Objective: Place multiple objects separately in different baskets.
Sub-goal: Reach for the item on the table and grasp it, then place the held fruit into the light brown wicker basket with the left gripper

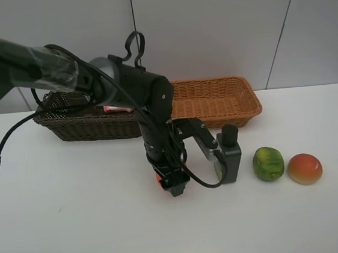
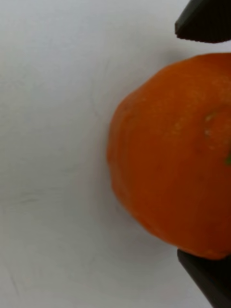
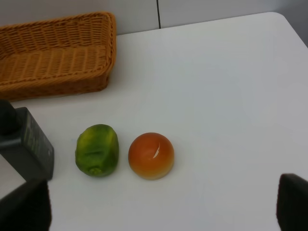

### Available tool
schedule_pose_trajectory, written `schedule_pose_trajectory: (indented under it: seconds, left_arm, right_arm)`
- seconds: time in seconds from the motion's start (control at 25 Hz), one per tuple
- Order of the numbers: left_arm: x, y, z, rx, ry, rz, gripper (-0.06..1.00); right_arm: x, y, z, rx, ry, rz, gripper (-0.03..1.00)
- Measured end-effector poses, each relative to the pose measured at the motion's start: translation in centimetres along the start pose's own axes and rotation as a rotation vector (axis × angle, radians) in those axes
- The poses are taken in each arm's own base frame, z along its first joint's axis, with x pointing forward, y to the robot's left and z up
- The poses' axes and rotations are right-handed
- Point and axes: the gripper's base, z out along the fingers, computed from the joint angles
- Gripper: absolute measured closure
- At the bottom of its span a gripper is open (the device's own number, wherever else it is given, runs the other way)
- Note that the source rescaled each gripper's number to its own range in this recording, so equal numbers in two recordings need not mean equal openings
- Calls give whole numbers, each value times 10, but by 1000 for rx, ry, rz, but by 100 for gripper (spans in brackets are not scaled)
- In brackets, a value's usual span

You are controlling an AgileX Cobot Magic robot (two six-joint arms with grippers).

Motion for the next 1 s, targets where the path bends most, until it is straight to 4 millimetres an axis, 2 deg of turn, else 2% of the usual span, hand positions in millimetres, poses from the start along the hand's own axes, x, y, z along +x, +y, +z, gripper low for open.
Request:
schedule_pose_trajectory:
  seconds: [0.12,0.2,0.32,0.84,1.0]
  left_arm:
    - [0,0,0,2,1,-1,-5]
    - [0,0,0,2,2,-1,-1]
    - [0,0,0,2,2,-1,15]
    - [0,0,0,1,0,-1,15]
    - [-4,2,-7,-8,3,3,15]
  right_arm:
    - [0,0,0,0,0,0,-3]
    - [0,0,0,0,0,0,-3]
    - [0,0,0,0,0,0,-3]
    - [0,0,0,0,0,0,-3]
    - [0,0,0,0,0,0,-3]
